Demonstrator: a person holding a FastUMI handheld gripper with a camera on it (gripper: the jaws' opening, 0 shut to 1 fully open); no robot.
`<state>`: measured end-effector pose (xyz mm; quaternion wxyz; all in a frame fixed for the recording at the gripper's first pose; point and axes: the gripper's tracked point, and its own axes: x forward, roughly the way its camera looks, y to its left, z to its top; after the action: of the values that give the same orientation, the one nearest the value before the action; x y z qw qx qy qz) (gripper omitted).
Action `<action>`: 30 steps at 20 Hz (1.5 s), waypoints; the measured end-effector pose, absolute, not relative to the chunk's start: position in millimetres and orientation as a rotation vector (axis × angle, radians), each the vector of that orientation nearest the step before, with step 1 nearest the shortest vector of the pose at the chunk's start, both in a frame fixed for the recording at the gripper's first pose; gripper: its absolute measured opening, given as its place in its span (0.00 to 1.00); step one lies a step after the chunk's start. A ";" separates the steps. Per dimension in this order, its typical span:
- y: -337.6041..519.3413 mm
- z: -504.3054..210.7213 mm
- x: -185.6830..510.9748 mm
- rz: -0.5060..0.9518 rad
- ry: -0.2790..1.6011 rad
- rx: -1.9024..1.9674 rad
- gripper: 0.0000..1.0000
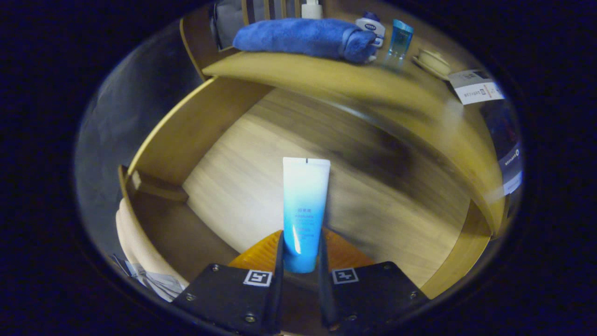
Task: Pull open the drawer, take out the items inside it, and place them on the countertop above the cabinet.
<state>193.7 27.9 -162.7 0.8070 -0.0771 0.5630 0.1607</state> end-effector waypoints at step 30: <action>-62.6 -79.6 372.7 -0.069 0.706 -0.178 0.32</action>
<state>372.7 -62.6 -79.6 0.9339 -0.0870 0.3450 -0.0338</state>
